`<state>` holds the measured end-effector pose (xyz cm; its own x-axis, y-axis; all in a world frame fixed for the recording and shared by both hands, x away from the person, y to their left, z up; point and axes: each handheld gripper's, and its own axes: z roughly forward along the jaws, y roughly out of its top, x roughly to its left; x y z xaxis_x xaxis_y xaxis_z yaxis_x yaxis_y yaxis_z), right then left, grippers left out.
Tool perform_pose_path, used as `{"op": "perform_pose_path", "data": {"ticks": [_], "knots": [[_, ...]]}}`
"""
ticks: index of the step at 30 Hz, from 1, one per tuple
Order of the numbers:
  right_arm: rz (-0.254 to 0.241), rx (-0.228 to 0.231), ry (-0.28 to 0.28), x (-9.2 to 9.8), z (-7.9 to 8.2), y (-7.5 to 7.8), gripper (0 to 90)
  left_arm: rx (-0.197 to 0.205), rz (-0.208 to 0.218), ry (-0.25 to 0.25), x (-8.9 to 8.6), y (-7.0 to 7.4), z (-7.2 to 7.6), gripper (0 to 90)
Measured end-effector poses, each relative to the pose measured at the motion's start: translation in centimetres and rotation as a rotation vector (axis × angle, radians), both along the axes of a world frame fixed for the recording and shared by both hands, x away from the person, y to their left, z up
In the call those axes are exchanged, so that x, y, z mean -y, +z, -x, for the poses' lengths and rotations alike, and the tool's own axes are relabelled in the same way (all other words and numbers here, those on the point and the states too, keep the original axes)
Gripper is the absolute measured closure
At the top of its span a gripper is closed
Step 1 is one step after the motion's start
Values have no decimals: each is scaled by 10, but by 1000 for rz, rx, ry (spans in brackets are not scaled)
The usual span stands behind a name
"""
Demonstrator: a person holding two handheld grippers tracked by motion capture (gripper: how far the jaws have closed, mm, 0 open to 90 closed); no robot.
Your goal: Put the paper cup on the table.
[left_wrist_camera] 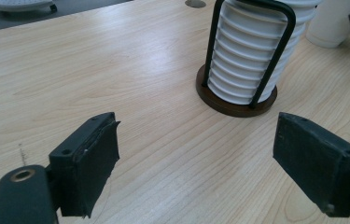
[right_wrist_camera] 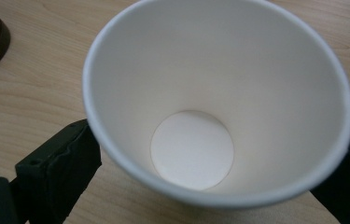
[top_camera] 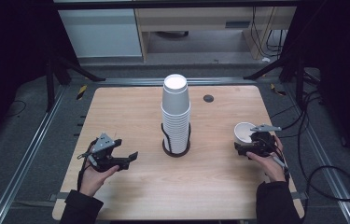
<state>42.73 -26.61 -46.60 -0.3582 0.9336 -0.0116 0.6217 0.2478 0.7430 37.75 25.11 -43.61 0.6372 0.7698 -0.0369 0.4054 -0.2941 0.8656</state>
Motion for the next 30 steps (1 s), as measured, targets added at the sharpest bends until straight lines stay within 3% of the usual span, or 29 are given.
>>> {"op": "perform_pose_path", "data": {"ticks": [16,19,30], "knots": [[17,-35,22,4,37,-4,20,-26,-25,37,-13,-7,-4,123],[44,-33,20,5,42,-4,20,-41,-45,47,-16,-11,-6,120],[32,-22,-7,15,61,-7,12,-94,-124,86,-23,-28,-13,104]]}}
